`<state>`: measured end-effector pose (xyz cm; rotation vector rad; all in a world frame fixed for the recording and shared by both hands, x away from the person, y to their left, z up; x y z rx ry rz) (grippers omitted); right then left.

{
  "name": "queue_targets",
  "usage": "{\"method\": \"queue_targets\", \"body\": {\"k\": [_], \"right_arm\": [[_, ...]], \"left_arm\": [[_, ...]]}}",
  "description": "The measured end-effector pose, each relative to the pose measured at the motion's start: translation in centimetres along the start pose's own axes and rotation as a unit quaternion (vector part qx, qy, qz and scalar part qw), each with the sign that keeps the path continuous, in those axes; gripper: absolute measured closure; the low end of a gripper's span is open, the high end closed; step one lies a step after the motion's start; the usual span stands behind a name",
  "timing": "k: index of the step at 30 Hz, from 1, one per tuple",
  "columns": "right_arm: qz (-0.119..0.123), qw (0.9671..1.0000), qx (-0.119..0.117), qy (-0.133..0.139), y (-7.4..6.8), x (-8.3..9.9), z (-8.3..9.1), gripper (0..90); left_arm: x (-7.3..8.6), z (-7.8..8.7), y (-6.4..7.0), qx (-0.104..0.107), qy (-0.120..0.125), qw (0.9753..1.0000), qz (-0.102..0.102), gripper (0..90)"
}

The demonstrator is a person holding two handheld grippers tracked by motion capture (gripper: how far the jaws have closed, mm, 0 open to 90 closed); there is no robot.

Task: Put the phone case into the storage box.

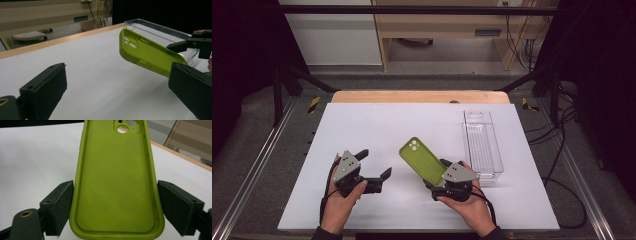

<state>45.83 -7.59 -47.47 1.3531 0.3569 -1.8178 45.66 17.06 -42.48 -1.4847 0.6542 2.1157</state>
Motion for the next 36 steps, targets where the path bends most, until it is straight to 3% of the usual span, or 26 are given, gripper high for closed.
{"method": "queue_targets", "body": {"k": [10,29,36], "right_arm": [[0.008,0.9999,0.004,0.014,-0.3,-0.3,0.1,17.2],[0.013,0.9987,0.028,0.040,-0.3,-0.9,0.6,17.2],[0.017,0.9982,0.034,0.046,-0.3,-1.0,0.7,17.2]], "left_arm": [[-0.7,-0.7,0.7,0.009,-0.016,0.9998,-0.007,1.5],[-1.5,-3.0,2.2,0.032,-0.012,0.9992,0.023,1.7],[-1.4,-3.6,2.2,0.042,-0.012,0.9970,0.063,4.9]]}}
Point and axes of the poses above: each handheld gripper's, and its own axes: z roughly backward along the jaws, x roughly out of its underside, y roughly to its right, the point moved 5 cm from there along -z, roughly forward along the jaws, and after that the axes turned 6 degrees about z, right-handed, at the moved point
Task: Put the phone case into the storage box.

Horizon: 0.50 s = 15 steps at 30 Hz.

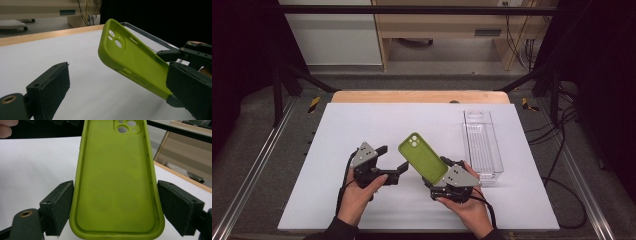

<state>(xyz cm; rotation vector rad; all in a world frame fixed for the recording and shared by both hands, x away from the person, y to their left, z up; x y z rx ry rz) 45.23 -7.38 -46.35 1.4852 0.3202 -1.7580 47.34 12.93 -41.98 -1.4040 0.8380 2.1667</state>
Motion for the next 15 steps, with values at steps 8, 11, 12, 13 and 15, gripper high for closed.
{"method": "queue_targets", "body": {"k": [8,11,12,13,15], "right_arm": [[0.001,0.9999,0.007,0.007,-0.06,-0.18,0.10,17.2],[0.002,1.0000,0.005,0.008,-0.23,-0.20,0.02,17.2],[0.003,1.0000,0.005,0.008,-0.28,-0.20,0.01,17.1],[0.004,0.9999,0.005,0.008,-0.36,-0.20,-0.01,17.1],[0.005,0.9999,0.005,0.010,-0.50,-0.25,-0.03,17.1]], "left_arm": [[0.09,-0.51,0.28,0.004,0.000,1.0000,0.007,11.9],[0.08,-0.66,0.37,0.007,0.002,0.9999,0.011,16.4],[0.05,-0.73,0.36,0.010,0.003,0.9998,0.017,17.9],[0.02,-0.80,0.32,0.012,0.004,0.9997,0.023,20.2],[0.04,-0.92,0.20,0.015,0.002,0.9995,0.028,24.5]]}}
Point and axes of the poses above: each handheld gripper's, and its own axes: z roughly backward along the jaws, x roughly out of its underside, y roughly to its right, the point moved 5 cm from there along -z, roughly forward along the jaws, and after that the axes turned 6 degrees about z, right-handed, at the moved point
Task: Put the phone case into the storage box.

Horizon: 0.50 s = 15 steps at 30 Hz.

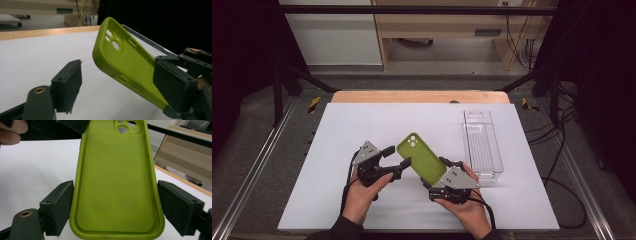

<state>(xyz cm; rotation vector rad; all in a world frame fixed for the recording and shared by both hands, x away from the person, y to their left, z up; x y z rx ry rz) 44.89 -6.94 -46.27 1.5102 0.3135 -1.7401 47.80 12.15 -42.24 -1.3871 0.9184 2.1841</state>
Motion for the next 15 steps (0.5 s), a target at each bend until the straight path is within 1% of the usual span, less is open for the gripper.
{"method": "queue_targets", "body": {"k": [2,4,5,7,10,15], "right_arm": [[0.000,1.0000,0.001,0.002,-0.09,-0.07,0.01,17.1],[0.000,1.0000,0.001,0.004,-0.17,-0.10,-0.01,17.1],[-0.001,1.0000,0.000,0.003,-0.21,-0.08,-0.03,17.1],[-0.001,1.0000,0.000,0.004,-0.27,-0.04,-0.09,17.1],[-0.002,1.0000,-0.003,0.004,-0.44,0.00,-0.20,17.0],[-0.008,0.9999,-0.007,0.003,-0.56,0.12,-0.31,17.0]], "left_arm": [[0.05,-0.09,-0.09,0.005,-0.001,0.9999,0.009,28.0],[0.08,-0.17,-0.07,0.016,-0.002,0.9997,0.016,35.3],[0.09,-0.21,-0.05,0.017,-0.003,0.9997,0.018,36.3],[0.09,-0.25,-0.03,0.016,-0.002,0.9997,0.019,39.3],[0.03,-0.25,-0.03,0.018,0.000,0.9995,0.026,43.5],[-0.09,-0.03,-0.02,0.011,0.001,0.9993,0.035,49.3]]}}
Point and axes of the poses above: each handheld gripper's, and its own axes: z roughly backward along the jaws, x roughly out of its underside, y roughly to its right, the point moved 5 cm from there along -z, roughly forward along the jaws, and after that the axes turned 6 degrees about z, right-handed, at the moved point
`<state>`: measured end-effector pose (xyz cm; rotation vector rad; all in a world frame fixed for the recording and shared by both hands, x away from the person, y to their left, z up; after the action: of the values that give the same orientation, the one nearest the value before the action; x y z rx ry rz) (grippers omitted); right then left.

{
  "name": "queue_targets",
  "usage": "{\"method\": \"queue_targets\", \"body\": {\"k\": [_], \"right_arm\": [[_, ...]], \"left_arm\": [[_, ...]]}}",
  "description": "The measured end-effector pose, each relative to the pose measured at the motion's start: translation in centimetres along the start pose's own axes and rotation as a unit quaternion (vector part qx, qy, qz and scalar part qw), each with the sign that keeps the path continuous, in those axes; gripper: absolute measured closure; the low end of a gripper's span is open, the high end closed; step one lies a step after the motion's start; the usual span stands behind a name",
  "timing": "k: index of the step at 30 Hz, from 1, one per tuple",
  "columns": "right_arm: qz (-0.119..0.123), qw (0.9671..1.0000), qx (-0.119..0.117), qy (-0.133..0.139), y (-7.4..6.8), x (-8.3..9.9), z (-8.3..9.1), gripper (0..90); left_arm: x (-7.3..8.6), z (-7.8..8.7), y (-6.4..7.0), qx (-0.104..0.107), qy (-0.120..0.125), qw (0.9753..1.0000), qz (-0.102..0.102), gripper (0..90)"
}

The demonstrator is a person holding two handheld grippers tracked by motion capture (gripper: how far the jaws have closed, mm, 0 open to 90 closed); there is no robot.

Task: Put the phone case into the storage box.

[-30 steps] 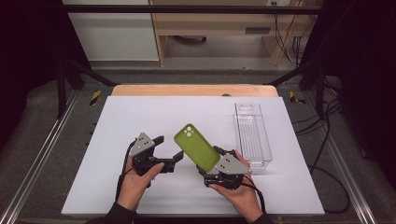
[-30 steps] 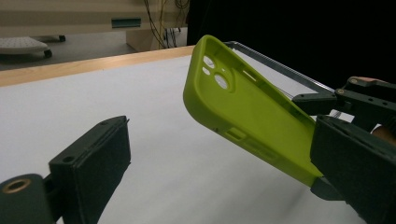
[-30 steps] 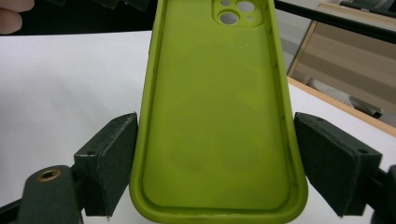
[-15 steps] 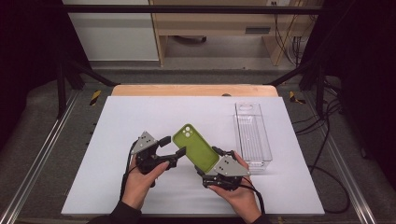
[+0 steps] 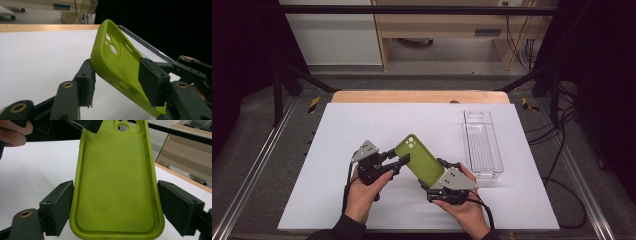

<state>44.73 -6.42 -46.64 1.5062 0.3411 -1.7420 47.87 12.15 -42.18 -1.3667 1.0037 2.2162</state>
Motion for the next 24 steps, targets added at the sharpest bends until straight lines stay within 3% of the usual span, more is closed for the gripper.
{"method": "queue_targets", "body": {"k": [5,11,24], "right_arm": [[-0.005,1.0000,-0.004,-0.001,-0.02,0.14,-0.12,17.0],[-0.011,0.9999,-0.007,-0.005,0.04,0.37,-0.22,16.9],[-0.015,0.9997,-0.015,-0.013,0.00,0.93,-0.52,16.7]], "left_arm": [[-0.20,0.12,-0.10,0.003,0.004,0.9998,0.021,56.2],[-0.25,0.11,-0.09,0.006,0.006,0.9994,0.033,61.5],[-0.20,0.27,0.40,0.013,0.009,0.9992,0.038,66.9]]}}
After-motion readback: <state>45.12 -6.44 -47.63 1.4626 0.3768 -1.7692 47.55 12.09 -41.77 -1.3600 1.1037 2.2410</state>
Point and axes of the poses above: each handheld gripper's, and its own axes: z roughly backward along the jaws, x roughly out of its underside, y roughly to its right, the point moved 5 cm from there along -z, roughly forward along the jaws, and after that the axes turned 6 degrees about z, right-handed, at the moved point
